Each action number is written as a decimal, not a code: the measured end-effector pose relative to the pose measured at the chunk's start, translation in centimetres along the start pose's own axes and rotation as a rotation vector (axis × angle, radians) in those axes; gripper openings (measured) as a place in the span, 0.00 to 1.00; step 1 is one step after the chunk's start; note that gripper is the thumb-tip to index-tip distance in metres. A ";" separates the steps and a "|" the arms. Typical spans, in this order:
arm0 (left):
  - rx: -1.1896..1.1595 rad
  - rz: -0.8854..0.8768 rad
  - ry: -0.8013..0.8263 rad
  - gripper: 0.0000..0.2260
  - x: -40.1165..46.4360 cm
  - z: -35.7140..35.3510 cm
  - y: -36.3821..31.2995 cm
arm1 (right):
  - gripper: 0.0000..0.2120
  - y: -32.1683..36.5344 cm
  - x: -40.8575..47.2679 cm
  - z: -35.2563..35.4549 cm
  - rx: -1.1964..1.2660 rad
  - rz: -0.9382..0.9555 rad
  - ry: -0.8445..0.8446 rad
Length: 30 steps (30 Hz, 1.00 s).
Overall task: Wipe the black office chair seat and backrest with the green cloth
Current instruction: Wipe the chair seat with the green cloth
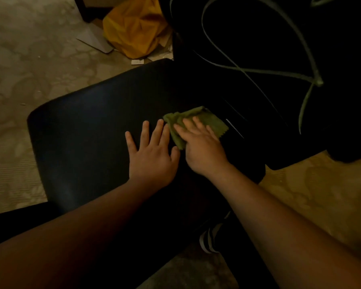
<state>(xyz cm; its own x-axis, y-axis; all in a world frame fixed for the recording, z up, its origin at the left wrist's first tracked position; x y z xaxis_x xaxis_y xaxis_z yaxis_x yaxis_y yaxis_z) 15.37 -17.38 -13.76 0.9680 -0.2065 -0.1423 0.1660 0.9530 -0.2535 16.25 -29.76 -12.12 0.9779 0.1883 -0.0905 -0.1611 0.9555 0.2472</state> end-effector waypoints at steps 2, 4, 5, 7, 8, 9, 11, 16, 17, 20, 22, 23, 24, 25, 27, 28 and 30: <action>0.005 0.014 -0.009 0.30 0.0 0.2 0.0 | 0.31 -1.7 0.0 0.7 0.067 -0.024 -0.018; 0.006 0.030 -0.013 0.30 -0.1 0.5 0.0 | 0.31 -4.4 -0.3 1.3 0.081 -0.105 -0.074; 0.004 0.034 -0.009 0.31 -0.1 0.5 0.0 | 0.30 -5.9 -0.6 1.5 0.099 -0.154 -0.099; -0.004 0.030 0.000 0.30 -0.1 0.6 -0.1 | 0.28 -8.1 -1.6 1.4 0.198 -0.223 -0.121; -0.009 0.026 0.003 0.30 -0.2 0.6 -0.1 | 0.28 -8.7 -2.2 1.3 0.247 -0.247 -0.115; -0.015 0.022 0.004 0.30 -0.3 0.6 -0.1 | 0.28 -9.0 -2.7 1.2 0.263 -0.270 -0.105; -0.018 0.021 -0.003 0.30 -0.3 0.3 0.0 | 0.30 -8.2 -3.7 1.4 0.161 -0.296 -0.088; -0.005 -0.013 -0.023 0.27 -0.6 0.0 0.2 | 0.35 1.8 -5.9 -0.9 0.007 -0.021 0.023; -0.004 -0.019 -0.023 0.27 -0.6 0.0 0.2 | 0.34 2.4 -6.2 -1.1 0.011 0.011 0.024; -0.031 -0.021 -0.034 0.27 -0.5 0.3 0.3 | 0.32 0.1 -6.7 -0.1 0.057 0.021 -0.020; -0.042 -0.008 -0.020 0.27 -0.4 0.3 0.3 | 0.32 -3.0 -7.5 0.6 0.102 -0.070 -0.062; -0.039 -0.002 -0.008 0.27 -0.3 0.3 0.3 | 0.31 -4.6 -8.2 0.9 0.118 -0.136 -0.087; -0.035 -0.001 0.005 0.27 -0.3 0.4 0.3 | 0.30 -6.1 -8.9 1.1 0.128 -0.201 -0.113; -0.032 -0.005 0.020 0.27 -0.2 0.4 0.3 | 0.30 -7.4 -9.5 1.1 0.132 -0.255 -0.137; -0.026 -0.028 0.064 0.28 -0.1 0.3 0.3 | 0.29 -8.7 -10.5 1.0 0.144 -0.304 -0.176; -0.020 -0.045 0.088 0.28 -0.2 0.2 0.4 | 0.29 -8.7 -10.7 0.9 0.153 -0.311 -0.197; 0.006 -0.094 0.108 0.29 -0.7 0.2 0.8 | 0.29 -7.8 -11.2 1.0 0.140 -0.342 -0.231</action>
<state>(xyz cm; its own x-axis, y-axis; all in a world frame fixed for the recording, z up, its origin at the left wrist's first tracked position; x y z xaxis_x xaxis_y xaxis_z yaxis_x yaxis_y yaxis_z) 14.90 -16.44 -13.66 0.9224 -0.3171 -0.2206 0.2561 0.9296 -0.2652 6.71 -39.59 -12.05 0.9785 -0.2046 0.0246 0.1812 0.9112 0.3699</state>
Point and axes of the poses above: each hand's wrist, its own x-axis towards the middle knuckle, its own z-axis out of the back of the hand, y = z × x, the point moved 8 cm from there along x, towards the middle knuckle, and after that the axes turned 4 degrees about z, right-handed, at the moved point
